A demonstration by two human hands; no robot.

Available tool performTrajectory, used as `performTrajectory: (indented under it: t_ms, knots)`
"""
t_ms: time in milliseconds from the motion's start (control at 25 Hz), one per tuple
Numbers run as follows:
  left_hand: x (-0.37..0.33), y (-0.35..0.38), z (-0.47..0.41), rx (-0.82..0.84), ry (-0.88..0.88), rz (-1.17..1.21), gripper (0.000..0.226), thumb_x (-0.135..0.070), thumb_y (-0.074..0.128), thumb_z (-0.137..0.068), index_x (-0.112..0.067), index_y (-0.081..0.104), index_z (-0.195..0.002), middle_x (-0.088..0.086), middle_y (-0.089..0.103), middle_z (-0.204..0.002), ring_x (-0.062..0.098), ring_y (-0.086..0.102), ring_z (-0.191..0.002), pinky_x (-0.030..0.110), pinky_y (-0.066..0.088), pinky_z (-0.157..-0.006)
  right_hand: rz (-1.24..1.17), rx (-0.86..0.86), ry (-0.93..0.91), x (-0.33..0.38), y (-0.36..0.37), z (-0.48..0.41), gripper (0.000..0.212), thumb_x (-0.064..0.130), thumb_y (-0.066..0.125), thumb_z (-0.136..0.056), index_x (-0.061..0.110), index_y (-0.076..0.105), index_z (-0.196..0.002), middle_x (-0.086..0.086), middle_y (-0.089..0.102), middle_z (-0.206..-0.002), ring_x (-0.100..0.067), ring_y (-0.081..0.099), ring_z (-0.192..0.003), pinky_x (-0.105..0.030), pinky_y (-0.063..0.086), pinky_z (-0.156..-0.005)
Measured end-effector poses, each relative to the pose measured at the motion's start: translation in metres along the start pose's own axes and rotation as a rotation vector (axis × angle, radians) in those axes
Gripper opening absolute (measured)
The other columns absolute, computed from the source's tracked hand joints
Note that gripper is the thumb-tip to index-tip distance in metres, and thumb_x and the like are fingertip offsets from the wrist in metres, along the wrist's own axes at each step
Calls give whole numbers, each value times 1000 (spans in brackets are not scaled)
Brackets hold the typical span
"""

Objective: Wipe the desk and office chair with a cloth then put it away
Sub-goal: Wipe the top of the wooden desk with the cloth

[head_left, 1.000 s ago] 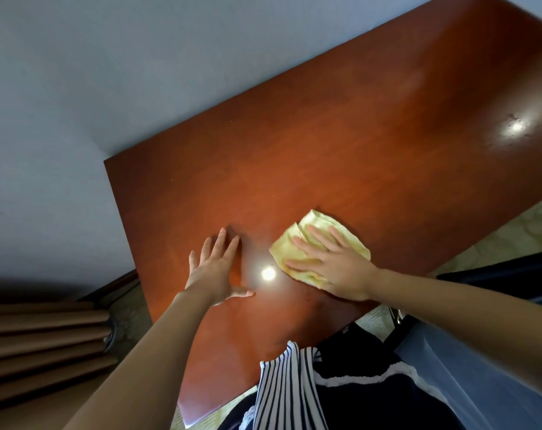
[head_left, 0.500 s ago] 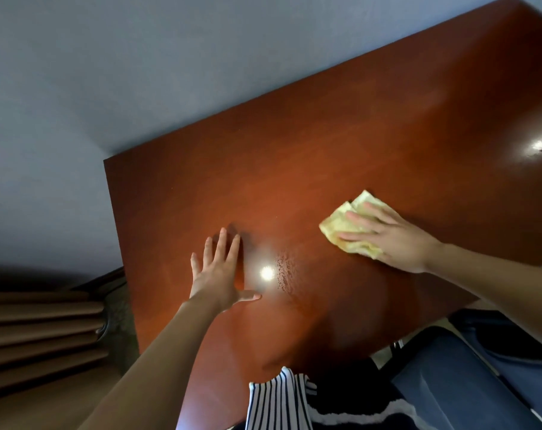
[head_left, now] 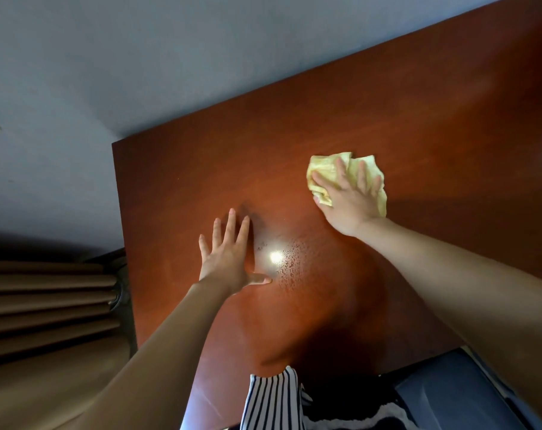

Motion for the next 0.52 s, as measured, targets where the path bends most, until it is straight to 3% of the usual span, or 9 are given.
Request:
performTrajectory:
  t_ms: [200,400,520]
  knots:
    - [0,-1,-8,3,3,3,130,-68,71,-63,-23,-15,-150,0,-31,-154,29,-21,-143,57,-3,-113,125,-50,-526,47,15,46,51,56,36,-94,55,19,-142,6,-8,-160,-41,-14,-143,-63,-9,-110]
    - [-5,-10,-22,-25,22,-4,130,-68,71,-62,-24,-14,-150,0,-30,-154,29,-21,-144,57,-2,-113,356,-38,-954,32,21,101,52,49,48,-90,46,35,-141,-2,21,-158,-44,10,-143,-62,13,-112]
    - [-3,-13,-32,-25,17,-6,131,-70,70,-62,-24,-17,-149,0,-32,-153,29,-22,-143,58,-4,-112,465,63,-1018,-8,23,102,69,41,56,-90,48,18,-146,4,3,-160,-36,-2,-146,-55,8,-116]
Point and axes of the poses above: each hand's wrist, its own z-axis away from the middle knuckle, its own y-axis out of the palm, x = y × z, the point moved 8 cm from there along -z, towards the middle knuckle
